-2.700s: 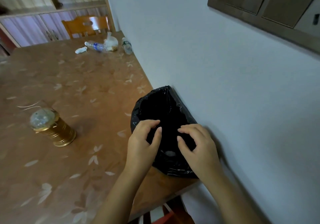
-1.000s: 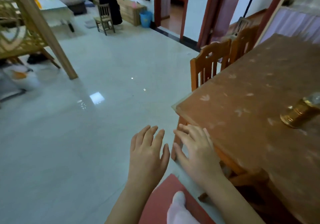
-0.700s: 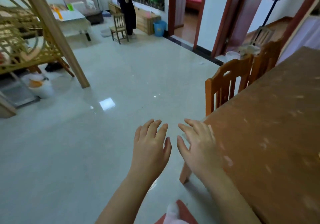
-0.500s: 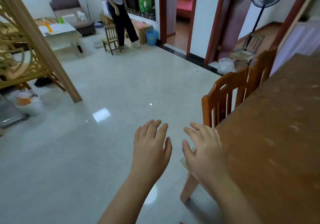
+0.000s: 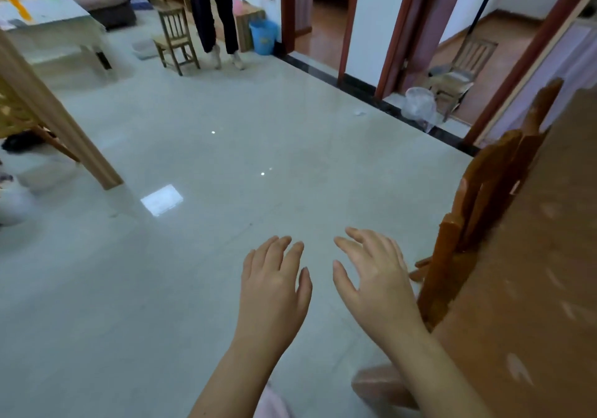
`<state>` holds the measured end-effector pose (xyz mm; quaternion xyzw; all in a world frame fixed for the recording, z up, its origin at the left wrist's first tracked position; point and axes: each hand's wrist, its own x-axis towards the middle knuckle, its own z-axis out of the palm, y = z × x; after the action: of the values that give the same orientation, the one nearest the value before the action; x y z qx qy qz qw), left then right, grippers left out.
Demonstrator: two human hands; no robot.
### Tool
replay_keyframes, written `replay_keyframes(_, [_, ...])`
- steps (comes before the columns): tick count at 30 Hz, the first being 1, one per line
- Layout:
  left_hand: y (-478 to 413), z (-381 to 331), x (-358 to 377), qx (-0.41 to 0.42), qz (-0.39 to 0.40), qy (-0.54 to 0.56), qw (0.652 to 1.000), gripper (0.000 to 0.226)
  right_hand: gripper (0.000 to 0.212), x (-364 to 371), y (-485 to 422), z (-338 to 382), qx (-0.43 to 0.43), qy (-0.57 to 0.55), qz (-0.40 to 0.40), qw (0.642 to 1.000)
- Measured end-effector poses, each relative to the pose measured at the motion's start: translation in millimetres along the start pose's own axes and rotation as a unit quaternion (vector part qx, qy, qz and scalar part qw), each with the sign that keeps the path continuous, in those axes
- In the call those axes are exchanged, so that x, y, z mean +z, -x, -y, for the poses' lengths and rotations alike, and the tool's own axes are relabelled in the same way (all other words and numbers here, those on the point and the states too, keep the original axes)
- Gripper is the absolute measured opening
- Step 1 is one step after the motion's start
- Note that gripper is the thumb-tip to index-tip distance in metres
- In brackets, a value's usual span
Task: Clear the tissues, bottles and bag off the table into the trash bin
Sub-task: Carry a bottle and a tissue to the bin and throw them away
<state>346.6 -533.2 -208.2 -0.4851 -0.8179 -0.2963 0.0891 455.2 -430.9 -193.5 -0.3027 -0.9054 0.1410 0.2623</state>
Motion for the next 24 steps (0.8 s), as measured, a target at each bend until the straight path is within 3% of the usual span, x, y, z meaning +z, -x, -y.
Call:
replay_keyframes(8, [-93,111,-12,-0.001,-0.001,0.003,1.0,0.039,0.034,77,-101,70,-0.032,-0.014,0.001,0.999])
replay_keyframes(16, [-170,156,28,0.018,0.033,0.023,0.999,0.038,0.035,118,-190,40,0.007,0.003,-0.018,1.0])
replay_keyframes(24, [-326,173,93,0.092,0.03,0.03,0.995,0.036,0.036,156,-317,-35,0.054,0.002,-0.06,0.997])
